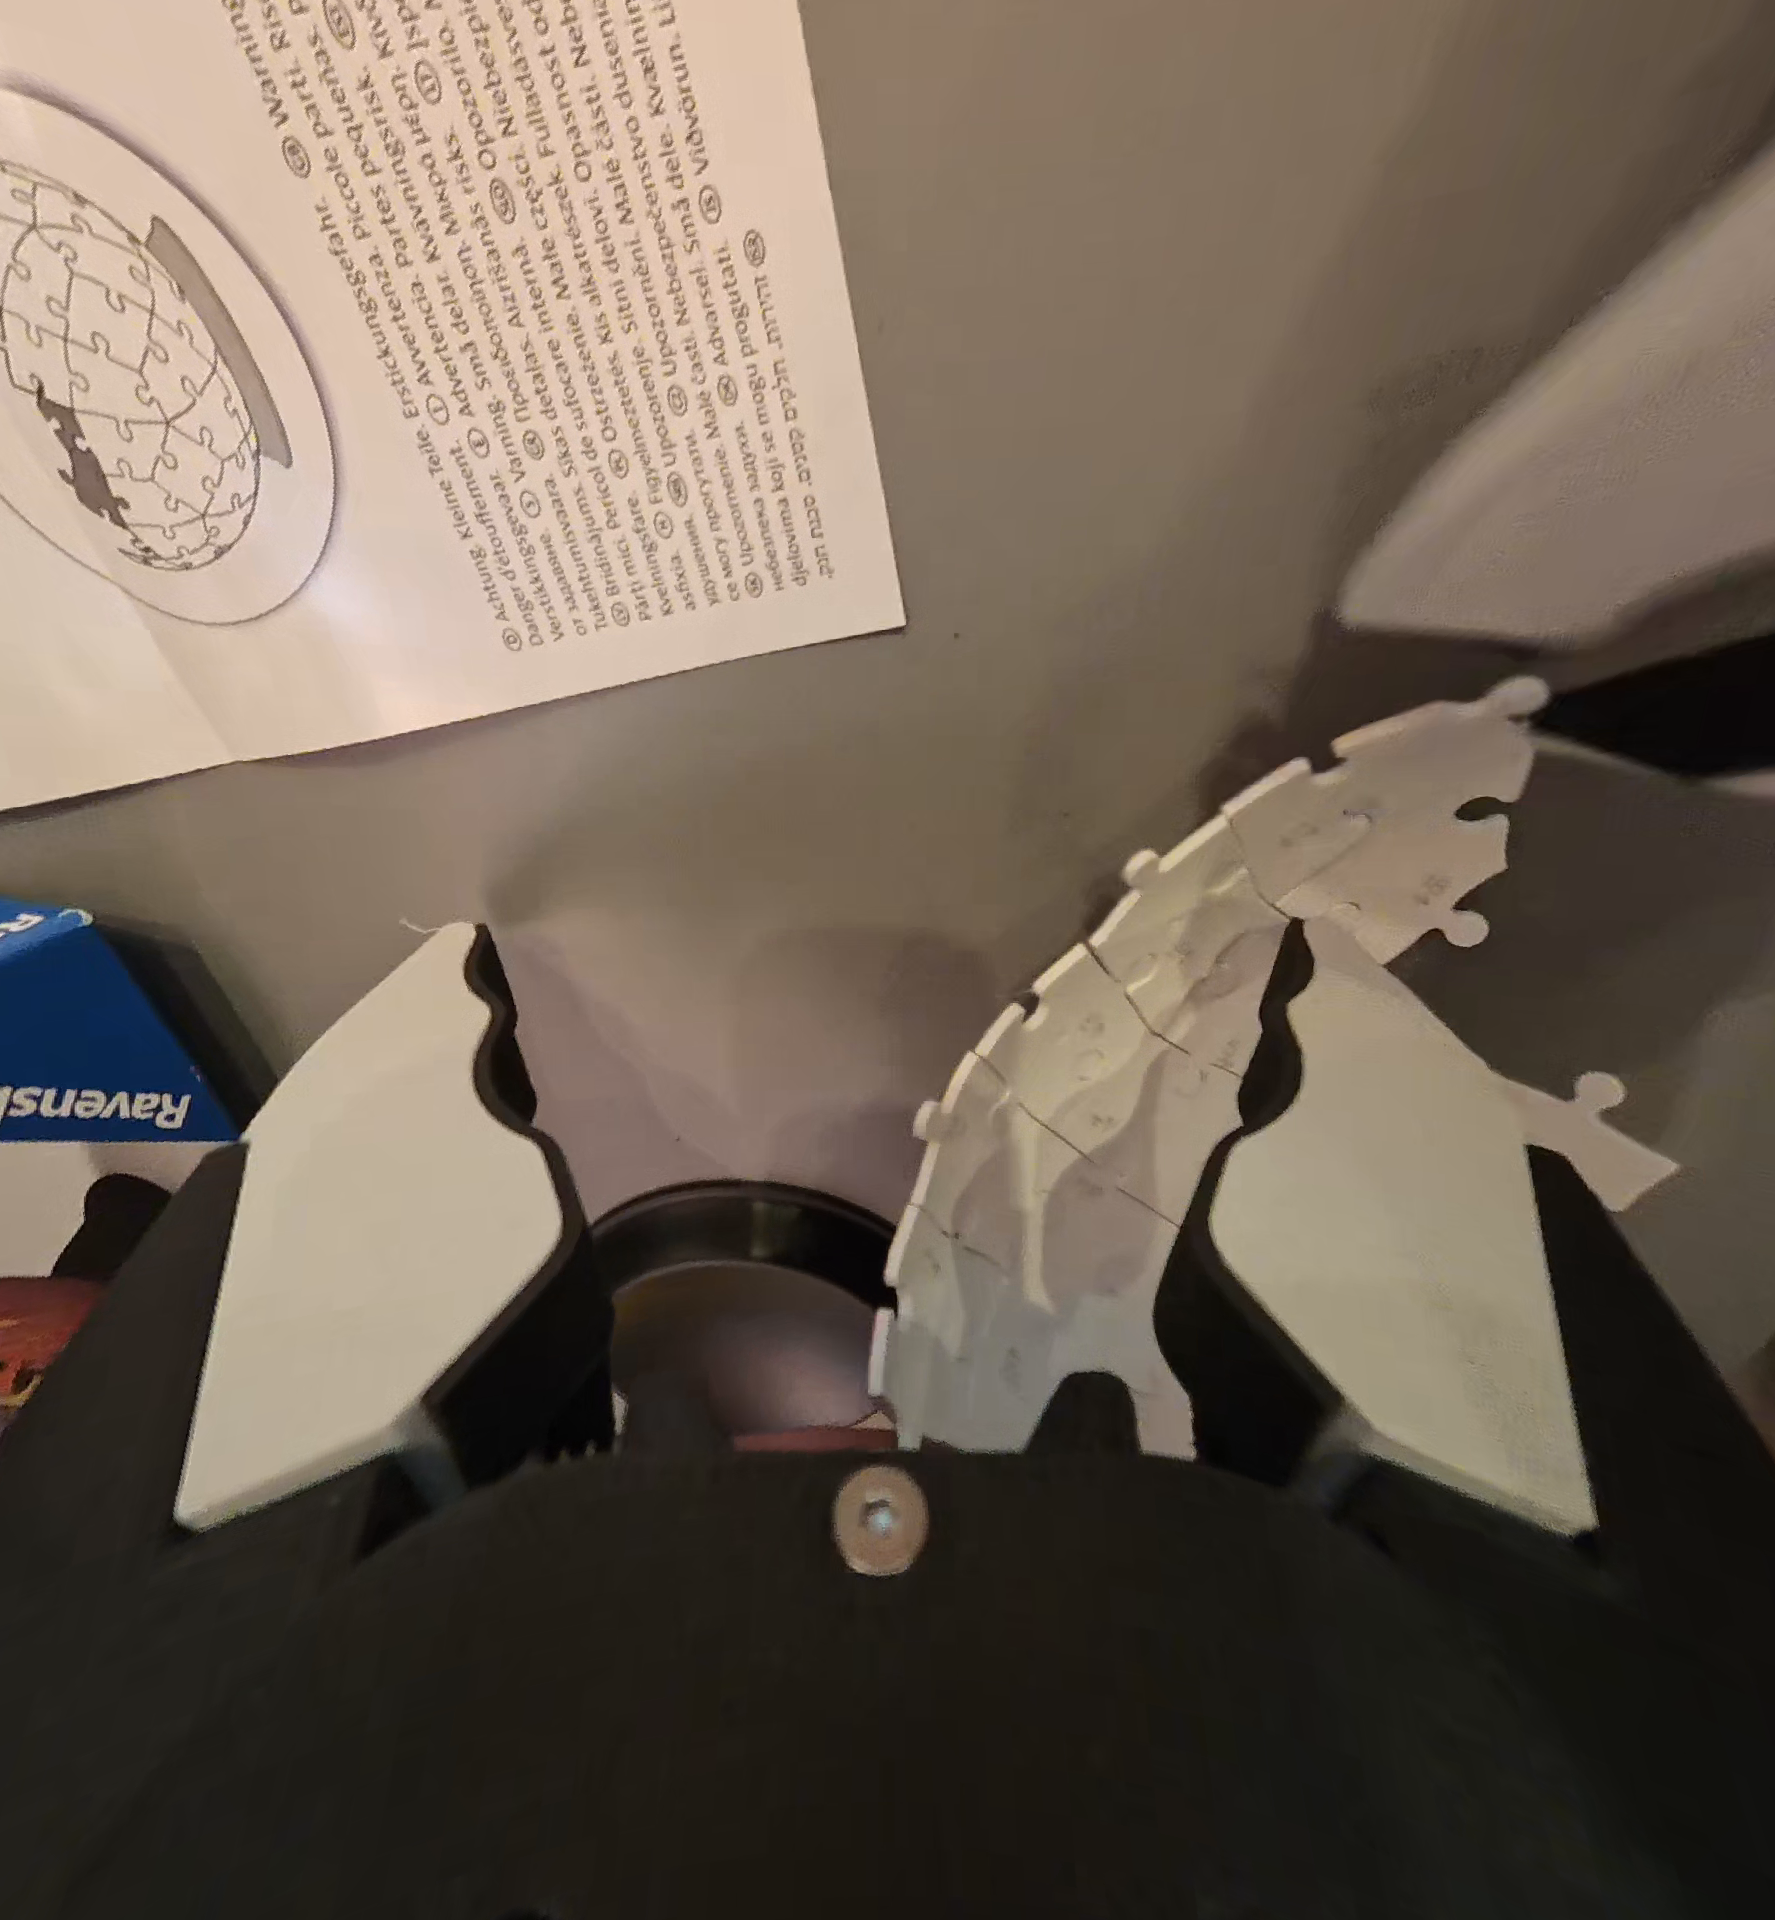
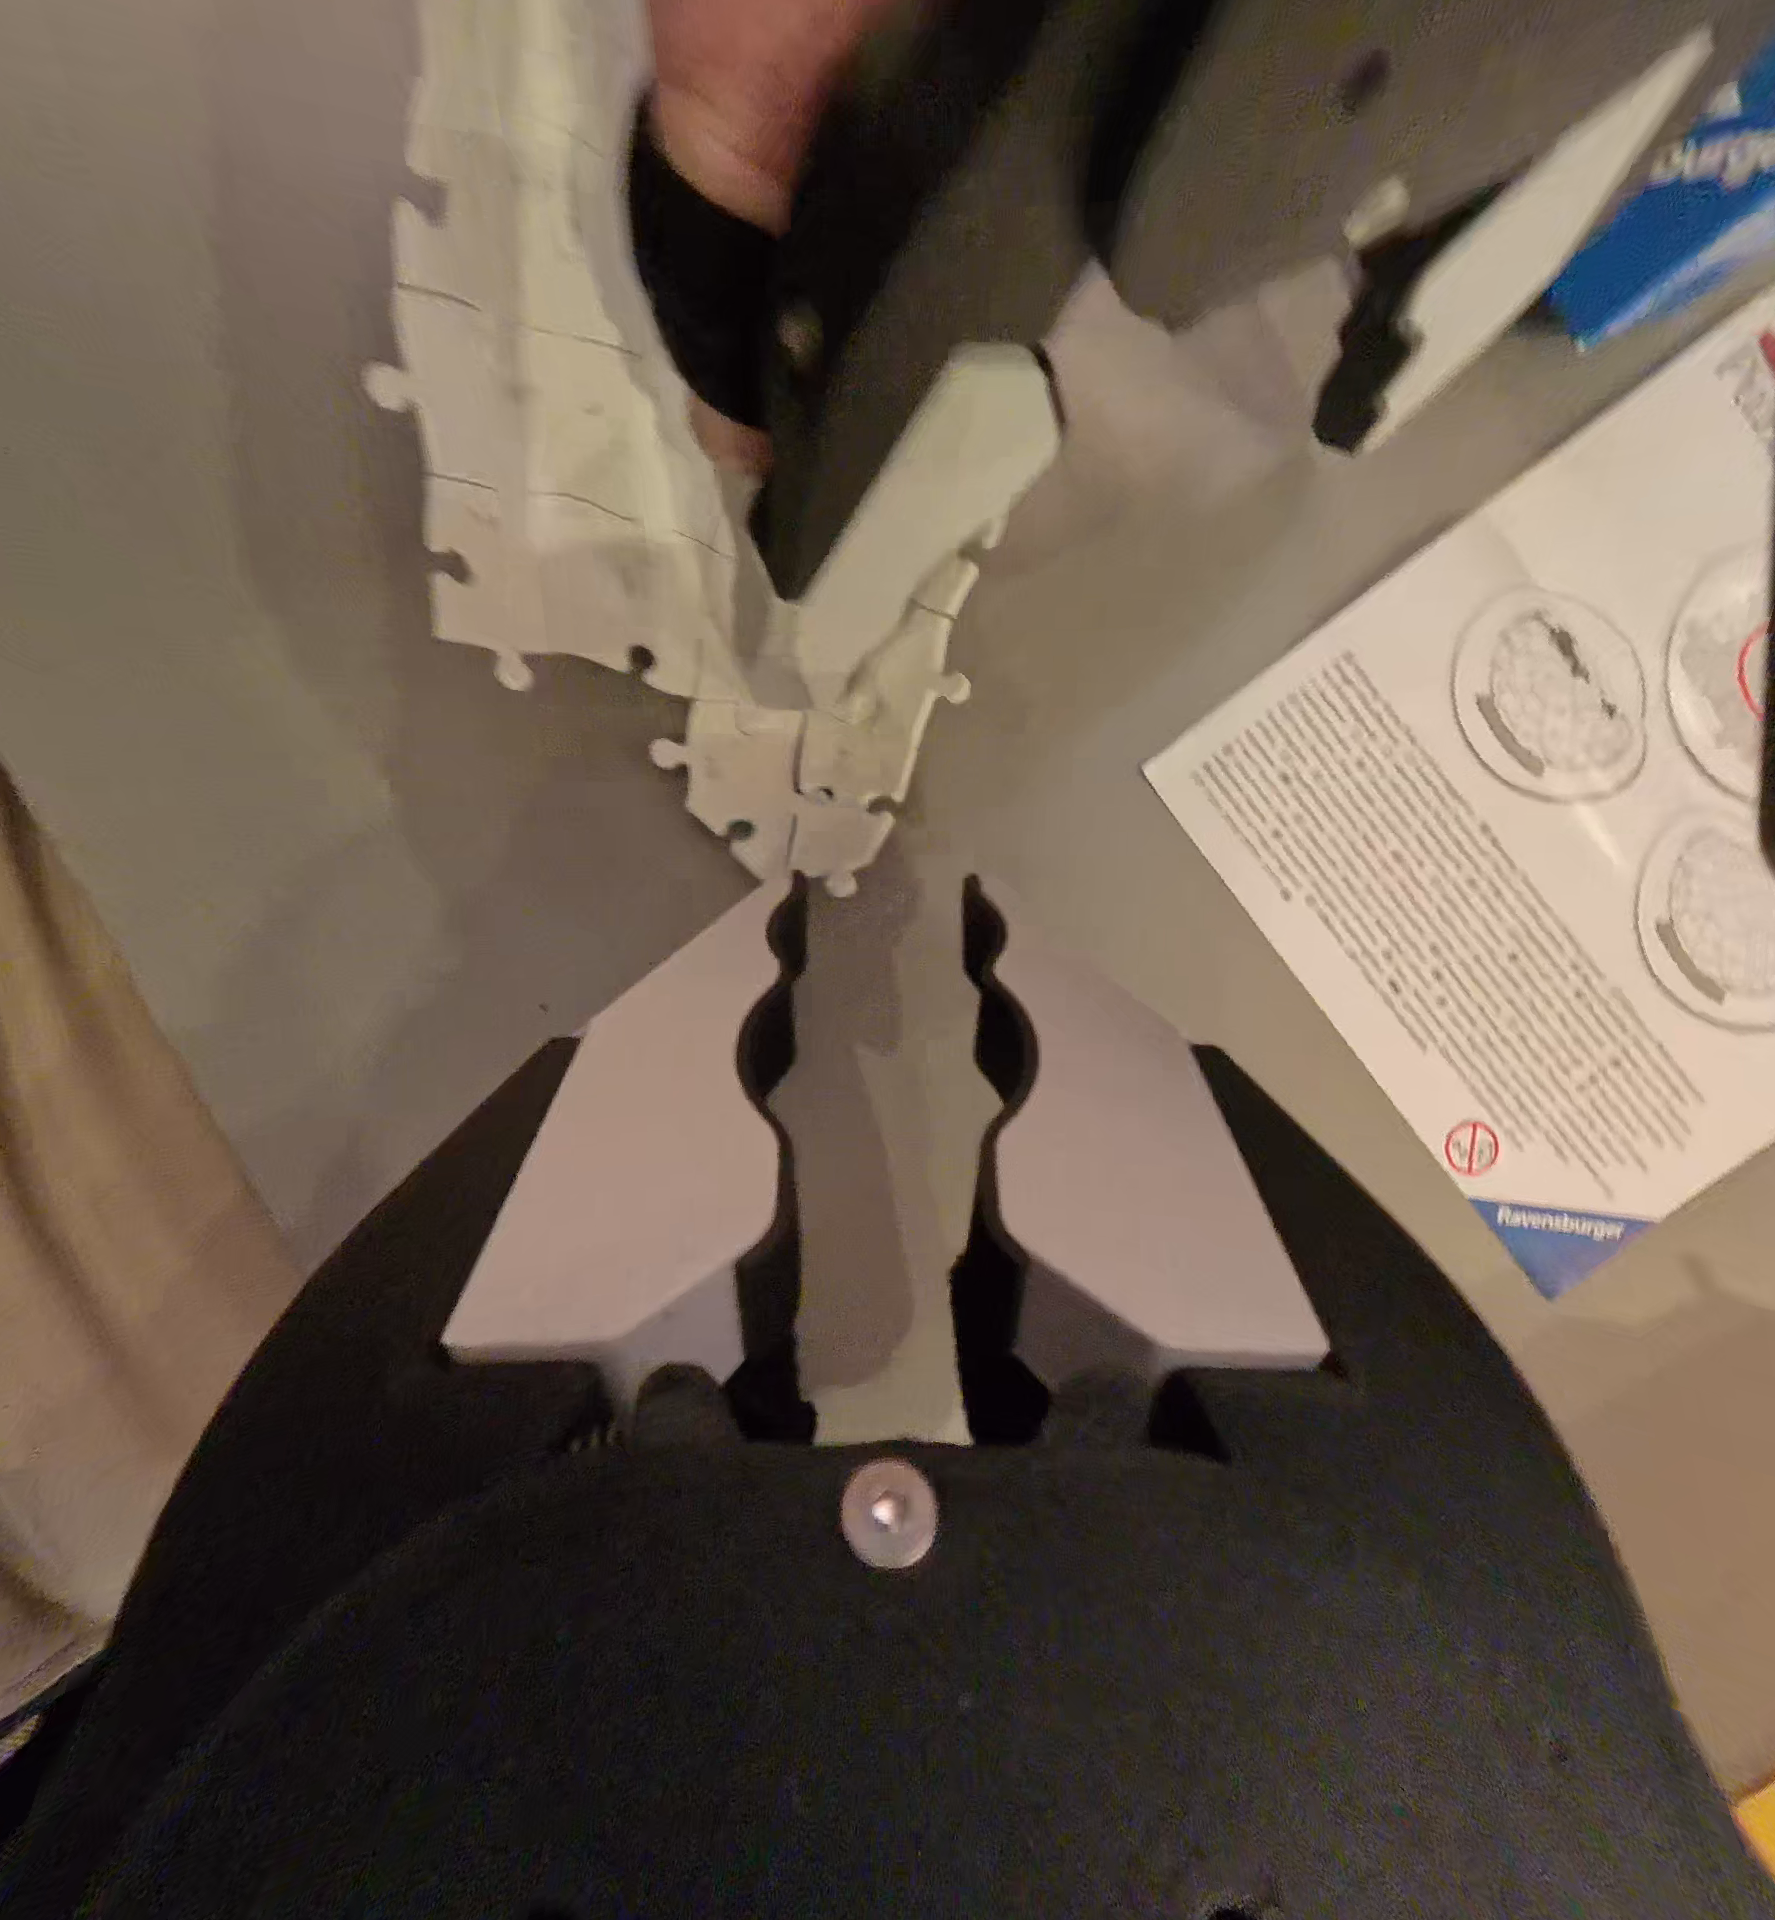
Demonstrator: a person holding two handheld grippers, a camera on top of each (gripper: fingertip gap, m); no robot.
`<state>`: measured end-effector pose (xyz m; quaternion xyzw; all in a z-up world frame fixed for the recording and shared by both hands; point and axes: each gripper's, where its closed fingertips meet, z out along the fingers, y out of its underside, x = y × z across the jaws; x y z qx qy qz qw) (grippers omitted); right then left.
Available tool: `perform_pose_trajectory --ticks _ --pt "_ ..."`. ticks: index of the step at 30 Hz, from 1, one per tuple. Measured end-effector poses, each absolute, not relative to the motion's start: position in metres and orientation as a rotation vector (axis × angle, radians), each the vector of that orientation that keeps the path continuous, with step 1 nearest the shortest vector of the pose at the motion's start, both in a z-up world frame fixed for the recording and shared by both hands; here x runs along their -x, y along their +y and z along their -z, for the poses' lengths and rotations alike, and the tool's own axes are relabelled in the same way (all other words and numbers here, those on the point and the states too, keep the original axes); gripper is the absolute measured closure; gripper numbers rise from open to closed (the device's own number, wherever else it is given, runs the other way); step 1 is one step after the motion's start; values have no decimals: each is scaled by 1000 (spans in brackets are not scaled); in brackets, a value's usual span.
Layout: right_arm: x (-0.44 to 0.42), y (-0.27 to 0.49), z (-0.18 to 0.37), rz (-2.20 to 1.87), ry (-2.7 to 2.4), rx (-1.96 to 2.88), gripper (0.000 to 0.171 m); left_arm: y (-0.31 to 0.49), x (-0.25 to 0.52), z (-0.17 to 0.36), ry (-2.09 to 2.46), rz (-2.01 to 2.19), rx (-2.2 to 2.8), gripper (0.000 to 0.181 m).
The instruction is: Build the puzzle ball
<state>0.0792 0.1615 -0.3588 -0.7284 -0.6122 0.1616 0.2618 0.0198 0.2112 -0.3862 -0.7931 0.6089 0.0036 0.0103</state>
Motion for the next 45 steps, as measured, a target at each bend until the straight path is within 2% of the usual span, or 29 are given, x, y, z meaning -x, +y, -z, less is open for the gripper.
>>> perform_pose_trajectory --ticks 1,7,10,15,36,43,45 --pt "-82 164 361 -449 -1625 2000 139 211 -20 386 1895 -15 2477 49" --pt "-75 157 359 -776 -1471 2093 138 208 -19 385 1881 -19 2492 53" --pt "-76 166 354 -654 -1500 2049 141 208 -19 385 1882 -28 2497 52" --pt "-67 162 363 -574 -1625 2011 164 208 -20 384 1888 -64 2505 52" --pt "-67 163 369 -457 -1583 1987 167 207 -21 379 1889 -172 2477 54" --pt "-73 172 349 -556 -1461 2021 148 198 -21 381 1707 137 2539 60" --pt "-77 172 344 -633 -1415 2058 148 196 -17 377 1625 232 2549 62"
